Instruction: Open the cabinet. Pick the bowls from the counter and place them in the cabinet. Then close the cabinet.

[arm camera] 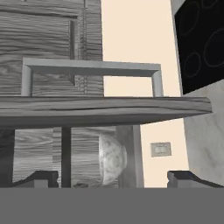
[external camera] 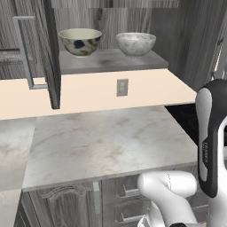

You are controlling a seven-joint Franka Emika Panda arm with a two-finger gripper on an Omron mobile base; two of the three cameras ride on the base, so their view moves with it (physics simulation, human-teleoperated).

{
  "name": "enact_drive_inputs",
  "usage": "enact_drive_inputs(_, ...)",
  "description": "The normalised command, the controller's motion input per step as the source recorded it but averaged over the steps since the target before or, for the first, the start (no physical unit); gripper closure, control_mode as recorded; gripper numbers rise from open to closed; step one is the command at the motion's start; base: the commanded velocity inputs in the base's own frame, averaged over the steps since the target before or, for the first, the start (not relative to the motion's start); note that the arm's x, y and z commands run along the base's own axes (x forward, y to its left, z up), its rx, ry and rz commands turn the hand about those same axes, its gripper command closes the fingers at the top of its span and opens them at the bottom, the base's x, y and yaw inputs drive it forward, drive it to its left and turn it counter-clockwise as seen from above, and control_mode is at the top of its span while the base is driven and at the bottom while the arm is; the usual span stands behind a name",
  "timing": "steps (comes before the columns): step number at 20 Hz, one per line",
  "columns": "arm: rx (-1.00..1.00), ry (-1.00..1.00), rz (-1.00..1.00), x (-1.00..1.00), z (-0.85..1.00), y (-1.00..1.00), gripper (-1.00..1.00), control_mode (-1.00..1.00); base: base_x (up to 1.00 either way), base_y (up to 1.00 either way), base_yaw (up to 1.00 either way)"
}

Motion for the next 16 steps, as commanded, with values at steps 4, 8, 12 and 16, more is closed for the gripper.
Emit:
enact_drive_inputs(4,0.00,0.20,0.00,-0.26,0.00,-0.36,-1.00,-1.00,0.00,0.00,0.00)
enact_drive_inputs(8,0.00,0.13,0.00,-0.18,-0.09,-0.33,-1.00,-1.00,0.00,0.00,0.00)
enact_drive_inputs(12,0.00,0.00,0.00,-0.07,-0.23,-0.31,-1.00,-1.00,0.00,0.00,0.00)
enact_drive_inputs(16,0.00,0.00,0.05,-0.04,-0.27,-0.34,-1.00,-1.00,0.00,0.00,0.00)
